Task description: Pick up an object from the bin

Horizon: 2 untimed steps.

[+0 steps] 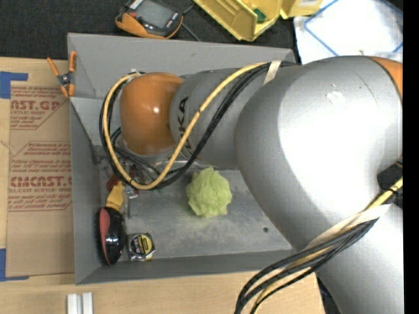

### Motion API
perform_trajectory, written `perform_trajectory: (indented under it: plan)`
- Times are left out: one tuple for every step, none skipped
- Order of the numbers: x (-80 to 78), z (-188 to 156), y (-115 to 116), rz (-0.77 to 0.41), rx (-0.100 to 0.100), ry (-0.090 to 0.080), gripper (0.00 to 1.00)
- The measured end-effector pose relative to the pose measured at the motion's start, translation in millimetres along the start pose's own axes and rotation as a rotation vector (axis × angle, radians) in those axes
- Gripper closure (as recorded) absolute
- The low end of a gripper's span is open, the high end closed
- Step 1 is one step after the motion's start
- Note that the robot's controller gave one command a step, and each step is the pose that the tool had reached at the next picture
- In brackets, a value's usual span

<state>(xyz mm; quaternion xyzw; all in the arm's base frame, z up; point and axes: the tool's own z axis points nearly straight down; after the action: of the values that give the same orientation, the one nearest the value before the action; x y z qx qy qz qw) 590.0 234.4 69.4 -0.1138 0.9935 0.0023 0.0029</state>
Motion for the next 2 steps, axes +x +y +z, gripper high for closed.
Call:
perform_trajectory:
  plan:
    - [-6.8,-1.2,11.4,-0.703,-0.001,0.001,1.00]
    - [-6.9,-1.2,11.5,-0.701,-0.002,0.001,1.00]
